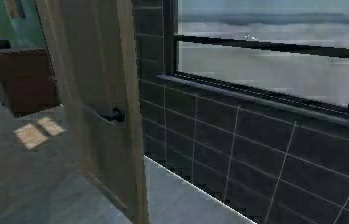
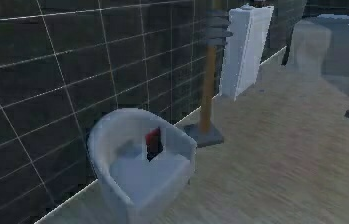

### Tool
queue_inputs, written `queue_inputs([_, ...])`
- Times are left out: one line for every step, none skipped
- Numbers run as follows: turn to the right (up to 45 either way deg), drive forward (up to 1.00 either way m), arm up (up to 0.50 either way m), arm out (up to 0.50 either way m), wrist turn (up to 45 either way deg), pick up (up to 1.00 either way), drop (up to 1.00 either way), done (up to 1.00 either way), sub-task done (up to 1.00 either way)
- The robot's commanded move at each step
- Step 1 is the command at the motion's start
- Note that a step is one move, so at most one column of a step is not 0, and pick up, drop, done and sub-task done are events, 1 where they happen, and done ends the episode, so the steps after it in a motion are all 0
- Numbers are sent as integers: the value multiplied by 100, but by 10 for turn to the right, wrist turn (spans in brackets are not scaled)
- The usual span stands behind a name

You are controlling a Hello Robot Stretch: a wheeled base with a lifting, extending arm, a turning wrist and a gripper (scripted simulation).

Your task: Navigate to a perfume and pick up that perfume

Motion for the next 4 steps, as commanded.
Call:
queue_inputs([-450,0,0,0,0,0,0,0,0])
queue_inputs([0,100,0,0,0,0,0,0,0])
queue_inputs([-60,0,0,0,0,0,0,0,0])
queue_inputs([0,50,0,0,0,0,0,0,0])
